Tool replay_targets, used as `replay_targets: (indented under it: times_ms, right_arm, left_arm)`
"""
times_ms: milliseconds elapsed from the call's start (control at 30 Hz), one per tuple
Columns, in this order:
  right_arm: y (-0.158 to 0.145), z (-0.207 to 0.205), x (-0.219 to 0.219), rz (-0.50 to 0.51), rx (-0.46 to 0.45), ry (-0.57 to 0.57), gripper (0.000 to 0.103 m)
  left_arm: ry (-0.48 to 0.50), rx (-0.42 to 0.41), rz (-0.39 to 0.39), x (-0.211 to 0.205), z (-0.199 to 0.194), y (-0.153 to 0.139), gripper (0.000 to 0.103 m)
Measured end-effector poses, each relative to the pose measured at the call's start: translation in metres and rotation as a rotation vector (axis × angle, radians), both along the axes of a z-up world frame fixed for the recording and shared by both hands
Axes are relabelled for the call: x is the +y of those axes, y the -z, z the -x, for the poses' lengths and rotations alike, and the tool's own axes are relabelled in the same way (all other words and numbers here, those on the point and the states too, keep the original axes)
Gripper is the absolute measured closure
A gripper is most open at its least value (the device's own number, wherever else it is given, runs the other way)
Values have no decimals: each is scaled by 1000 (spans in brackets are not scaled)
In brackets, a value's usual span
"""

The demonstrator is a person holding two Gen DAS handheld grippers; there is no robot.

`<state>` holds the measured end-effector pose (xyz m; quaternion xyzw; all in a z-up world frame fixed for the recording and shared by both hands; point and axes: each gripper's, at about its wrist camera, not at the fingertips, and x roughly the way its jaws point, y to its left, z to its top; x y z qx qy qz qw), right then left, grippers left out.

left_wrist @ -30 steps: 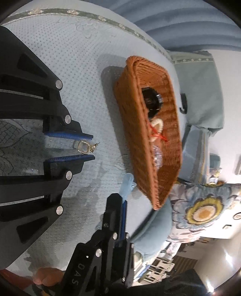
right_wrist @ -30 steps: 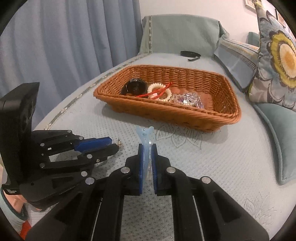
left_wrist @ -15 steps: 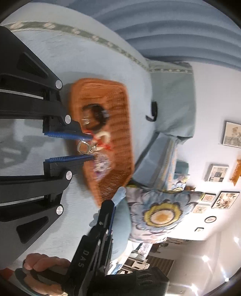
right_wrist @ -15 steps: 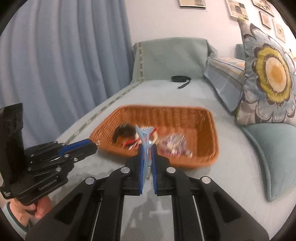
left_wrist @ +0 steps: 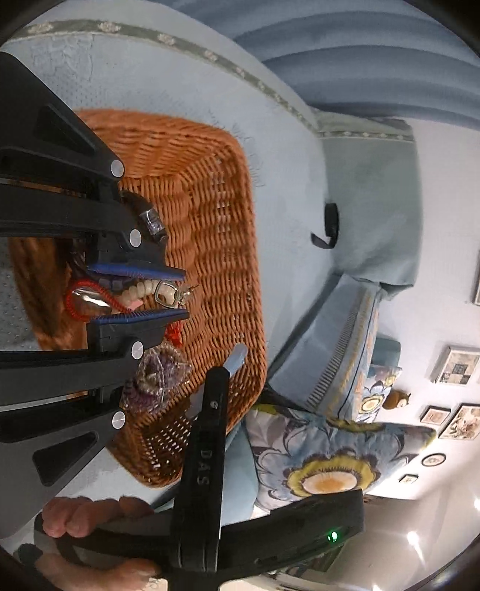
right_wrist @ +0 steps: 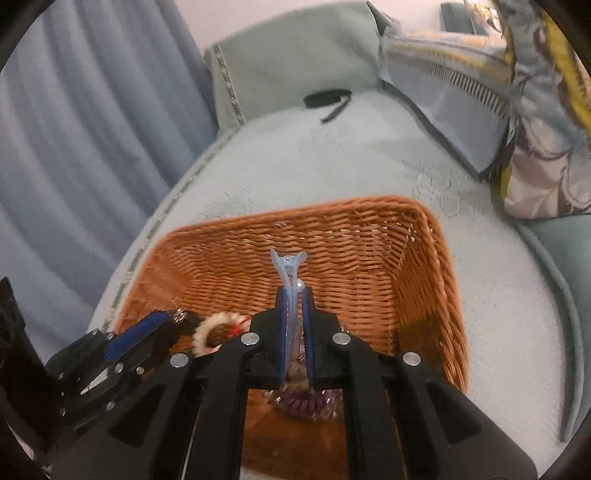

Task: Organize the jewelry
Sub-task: 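Carry the gold ring and blue hair clip into the basket and release both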

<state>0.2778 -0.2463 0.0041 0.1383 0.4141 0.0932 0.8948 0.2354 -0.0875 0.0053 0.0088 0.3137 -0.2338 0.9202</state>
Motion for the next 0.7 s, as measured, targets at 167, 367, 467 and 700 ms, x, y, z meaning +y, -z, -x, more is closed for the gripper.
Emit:
replay_targets:
  times_ms: [167, 367, 467, 700]
  right_arm:
    - [10, -5, 6, 30, 14, -3, 96]
    - [4, 5, 6, 45, 10, -7, 93]
    - [-7, 16, 2, 46, -7, -2, 86]
    - [-40, 75, -4, 19, -79, 2, 56]
  left_arm:
    - [-16, 13, 21, 3, -7, 5, 88]
    - [-29, -25, 89, 16, 8, -11, 69]
    - [-27, -44, 108, 22, 23, -25, 67]
    - [-45, -99, 112, 39, 79, -57, 53]
